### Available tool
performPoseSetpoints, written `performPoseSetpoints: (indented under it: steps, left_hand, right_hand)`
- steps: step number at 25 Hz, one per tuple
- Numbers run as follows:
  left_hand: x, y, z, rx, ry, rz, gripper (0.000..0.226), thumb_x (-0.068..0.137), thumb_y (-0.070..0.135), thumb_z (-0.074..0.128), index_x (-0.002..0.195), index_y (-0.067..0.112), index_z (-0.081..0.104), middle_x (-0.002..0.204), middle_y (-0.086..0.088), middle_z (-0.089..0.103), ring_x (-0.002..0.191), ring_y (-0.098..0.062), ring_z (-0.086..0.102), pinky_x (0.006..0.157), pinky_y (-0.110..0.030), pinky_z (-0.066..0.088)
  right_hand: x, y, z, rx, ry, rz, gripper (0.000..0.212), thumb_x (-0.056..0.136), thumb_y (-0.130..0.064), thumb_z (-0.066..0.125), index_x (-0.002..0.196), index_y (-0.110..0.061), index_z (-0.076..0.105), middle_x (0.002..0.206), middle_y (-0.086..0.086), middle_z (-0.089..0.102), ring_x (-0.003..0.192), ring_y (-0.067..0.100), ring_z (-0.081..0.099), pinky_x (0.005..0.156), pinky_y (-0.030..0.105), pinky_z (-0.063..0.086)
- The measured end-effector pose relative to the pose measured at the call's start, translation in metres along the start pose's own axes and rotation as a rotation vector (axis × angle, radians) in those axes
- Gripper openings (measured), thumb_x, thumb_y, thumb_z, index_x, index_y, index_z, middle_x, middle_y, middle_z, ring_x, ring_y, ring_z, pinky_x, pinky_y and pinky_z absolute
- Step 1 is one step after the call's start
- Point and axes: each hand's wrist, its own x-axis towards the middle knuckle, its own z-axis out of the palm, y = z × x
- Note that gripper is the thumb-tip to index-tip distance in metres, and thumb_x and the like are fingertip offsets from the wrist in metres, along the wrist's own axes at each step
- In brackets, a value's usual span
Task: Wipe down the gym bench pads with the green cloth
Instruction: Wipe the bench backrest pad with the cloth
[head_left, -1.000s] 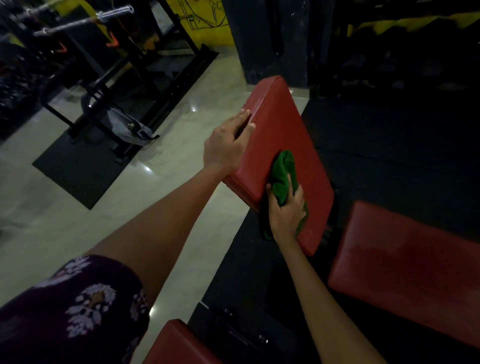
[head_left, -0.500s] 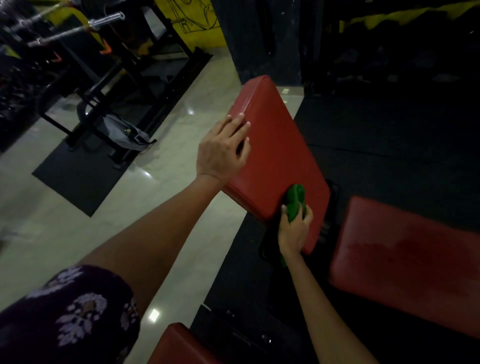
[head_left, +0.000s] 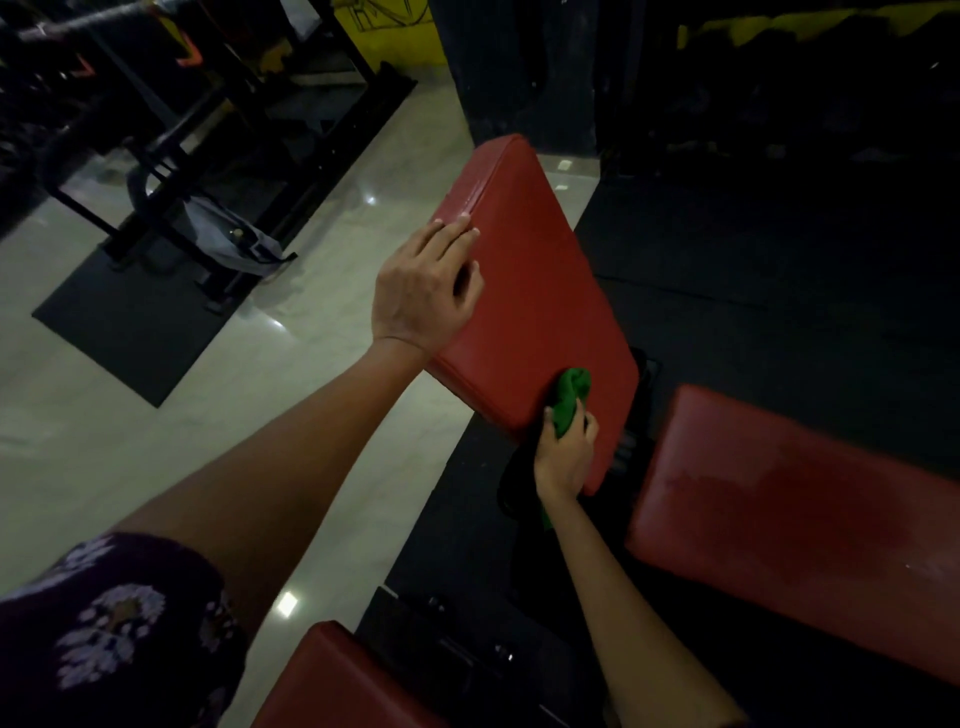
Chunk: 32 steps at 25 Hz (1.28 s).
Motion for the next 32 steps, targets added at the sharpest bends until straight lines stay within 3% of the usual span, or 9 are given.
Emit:
performPoseSetpoints:
  steps: [4,7,10,13,17,20,23,29,32]
  left_hand:
    - [0.002,0.004,-0.005,0.0,-0.003,-0.03,0.033,0.087,0.022,0.049,0.112,0.008,0.065,0.115,-0.005,0.067,0.099,-0.021,0.064,0.077,-0.03,0.051]
    - [0.003,0.008,-0.007,0.031,-0.014,-0.045,0.034,0.087,0.021,0.048,0.114,0.006,0.063,0.115,-0.007,0.065,0.096,-0.022,0.063,0.073,-0.032,0.053]
    - [0.0,0.012,-0.006,0.065,-0.033,-0.104,0.043,0.087,0.023,0.046,0.124,0.003,0.056,0.124,-0.012,0.06,0.105,-0.026,0.061,0.082,-0.036,0.053]
    - [-0.007,0.019,-0.001,0.257,-0.157,-0.072,0.06,0.087,0.034,0.041,0.137,0.002,0.042,0.137,-0.022,0.047,0.118,-0.037,0.051,0.094,-0.046,0.046]
    - [0.0,0.041,0.006,0.453,-0.309,-0.14,0.079,0.083,0.047,0.044,0.149,0.011,0.017,0.15,-0.023,0.025,0.129,-0.048,0.034,0.1,-0.056,0.035]
    - [0.003,0.051,0.018,0.548,-0.329,-0.191,0.082,0.083,0.056,0.036,0.15,0.017,0.01,0.156,-0.018,0.012,0.135,-0.047,0.024,0.103,-0.059,0.029]
    - [0.003,0.056,0.033,0.699,-0.282,-0.223,0.081,0.084,0.063,0.025,0.15,0.017,0.011,0.156,-0.017,0.014,0.136,-0.044,0.026,0.102,-0.059,0.031]
    - [0.002,0.056,0.043,0.767,-0.19,-0.221,0.08,0.086,0.066,0.02,0.15,0.018,0.01,0.155,-0.016,0.019,0.133,-0.043,0.034,0.099,-0.057,0.037]
    - [0.0,0.059,0.044,0.773,-0.181,-0.222,0.079,0.087,0.066,0.02,0.15,0.018,0.012,0.154,-0.016,0.02,0.132,-0.043,0.034,0.099,-0.057,0.036]
  right_hand:
    - [0.012,-0.027,-0.014,0.086,-0.042,0.158,0.05,0.097,-0.037,0.046,0.141,-0.016,0.038,0.136,0.012,0.042,0.118,0.033,0.049,0.098,0.041,0.04]
    - [-0.015,-0.081,-0.015,0.104,-0.062,-0.195,0.05,0.094,-0.028,0.051,0.141,-0.014,0.039,0.142,0.008,0.037,0.122,0.026,0.044,0.099,0.037,0.036]
    - [-0.015,-0.07,-0.014,-0.012,-0.049,-0.458,0.05,0.091,-0.018,0.056,0.14,-0.012,0.043,0.144,0.013,0.036,0.125,0.028,0.04,0.1,0.038,0.034]
    - [0.028,-0.023,-0.02,-0.043,-0.125,-0.23,0.052,0.096,-0.035,0.047,0.144,-0.017,0.035,0.147,0.009,0.032,0.126,0.03,0.041,0.102,0.041,0.037]
    - [0.051,-0.021,-0.023,0.034,-0.142,-0.091,0.052,0.097,-0.034,0.047,0.144,-0.019,0.034,0.145,0.007,0.034,0.125,0.031,0.043,0.1,0.043,0.038]
    - [0.041,-0.045,-0.022,0.069,-0.124,-0.31,0.05,0.093,-0.023,0.054,0.141,-0.02,0.04,0.147,0.004,0.033,0.129,0.024,0.036,0.102,0.039,0.034]
    - [0.061,-0.025,-0.023,-0.037,-0.111,-0.508,0.052,0.092,-0.02,0.056,0.141,-0.02,0.041,0.148,0.007,0.031,0.129,0.024,0.033,0.101,0.038,0.031]
    - [0.128,-0.005,-0.027,0.108,-0.11,0.084,0.051,0.096,-0.037,0.048,0.143,-0.022,0.037,0.142,0.012,0.041,0.127,0.031,0.042,0.1,0.037,0.037]
    - [0.111,-0.061,-0.027,0.19,-0.121,-0.3,0.049,0.095,-0.037,0.051,0.139,-0.019,0.043,0.139,0.008,0.044,0.126,0.024,0.042,0.097,0.03,0.034]
